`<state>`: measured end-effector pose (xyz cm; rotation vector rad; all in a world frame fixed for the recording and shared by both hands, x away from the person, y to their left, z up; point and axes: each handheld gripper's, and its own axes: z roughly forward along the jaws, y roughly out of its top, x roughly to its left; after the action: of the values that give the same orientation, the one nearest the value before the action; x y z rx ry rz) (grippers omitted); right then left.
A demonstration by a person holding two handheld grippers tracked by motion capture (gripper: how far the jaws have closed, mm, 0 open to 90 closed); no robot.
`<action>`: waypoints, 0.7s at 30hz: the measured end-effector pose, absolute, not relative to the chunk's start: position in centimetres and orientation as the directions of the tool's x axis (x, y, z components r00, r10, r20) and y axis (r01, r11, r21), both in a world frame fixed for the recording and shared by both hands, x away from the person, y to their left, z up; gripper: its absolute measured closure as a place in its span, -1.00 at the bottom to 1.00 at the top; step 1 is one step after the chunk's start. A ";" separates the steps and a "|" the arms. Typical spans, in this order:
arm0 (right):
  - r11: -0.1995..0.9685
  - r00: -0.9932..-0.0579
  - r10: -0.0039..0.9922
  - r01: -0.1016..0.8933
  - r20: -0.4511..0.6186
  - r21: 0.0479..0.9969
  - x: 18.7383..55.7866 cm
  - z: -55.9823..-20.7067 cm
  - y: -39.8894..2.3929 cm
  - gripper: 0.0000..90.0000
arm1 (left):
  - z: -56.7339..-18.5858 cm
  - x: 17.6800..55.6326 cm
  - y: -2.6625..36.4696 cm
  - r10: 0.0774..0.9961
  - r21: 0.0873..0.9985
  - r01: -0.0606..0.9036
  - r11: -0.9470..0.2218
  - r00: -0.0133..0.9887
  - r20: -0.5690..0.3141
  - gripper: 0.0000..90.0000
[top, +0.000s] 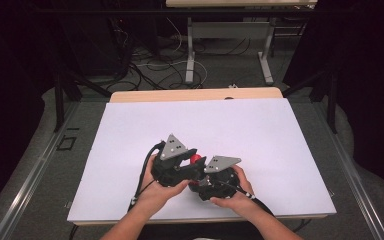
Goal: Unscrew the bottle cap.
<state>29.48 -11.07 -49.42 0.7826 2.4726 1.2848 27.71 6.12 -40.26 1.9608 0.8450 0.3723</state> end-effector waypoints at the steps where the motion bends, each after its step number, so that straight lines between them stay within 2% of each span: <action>1: 0.469 -0.819 0.573 0.344 0.016 0.814 29.5 -49.5 -11.1 -0.35 | -40.3 27.7 6.1 0.693 0.853 0.409 -0.324 0.717 -0.080 0.37; 4: 0.462 -0.813 0.581 0.360 0.030 0.811 29.6 -49.6 -11.1 -0.35 | -40.4 27.6 5.7 0.719 0.853 0.417 -0.314 0.691 -0.073 0.36; 7: 0.458 -0.816 0.577 0.362 0.038 0.812 29.7 -49.7 -11.2 -0.35 | -40.4 27.9 5.8 0.706 0.850 0.416 -0.324 0.704 -0.075 0.35; 9: 0.469 -0.840 0.538 0.366 0.068 0.803 29.9 -49.6 -11.4 -0.35 | -40.1 28.3 6.5 0.674 0.853 0.422 -0.306 0.729 -0.118 0.18; 12: 0.471 -0.862 0.496 0.365 0.101 0.803 30.1 -49.5 -11.6 -0.35 | -39.7 28.6 7.2 0.640 0.855 0.408 -0.319 0.758 -0.123 -0.02; 14: 0.456 -0.875 0.469 0.355 0.119 0.816 30.1 -49.4 -11.7 -0.35 | -39.5 29.0 8.1 0.571 0.849 0.409 -0.335 0.805 -0.163 -0.03; 15: 0.474 -0.890 0.438 0.347 0.126 0.809 30.0 -49.2 -11.7 -0.35 | -39.4 29.4 8.6 0.502 0.835 0.409 -0.369 0.843 -0.191 -0.03; 18: 0.474 -0.900 0.418 0.333 0.124 0.815 29.8 -49.1 -11.5 -0.35 | -39.6 29.7 9.0 0.448 0.828 0.389 -0.404 0.873 -0.192 0.03; 19: 0.493 -0.913 0.393 0.309 0.109 0.813 29.5 -49.1 -11.3 -0.35 | -39.8 29.9 9.2 0.378 0.829 0.355 -0.432 0.906 -0.191 0.07; 21: 0.505 -0.923 0.364 0.308 0.125 0.806 29.4 -49.1 -11.2 -0.35 | -39.9 29.9 9.2 0.352 0.831 0.343 -0.437 0.916 -0.193 0.15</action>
<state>29.45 -11.16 -49.13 0.5974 2.6729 1.4121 29.86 9.19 -39.88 2.0600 0.4985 0.0110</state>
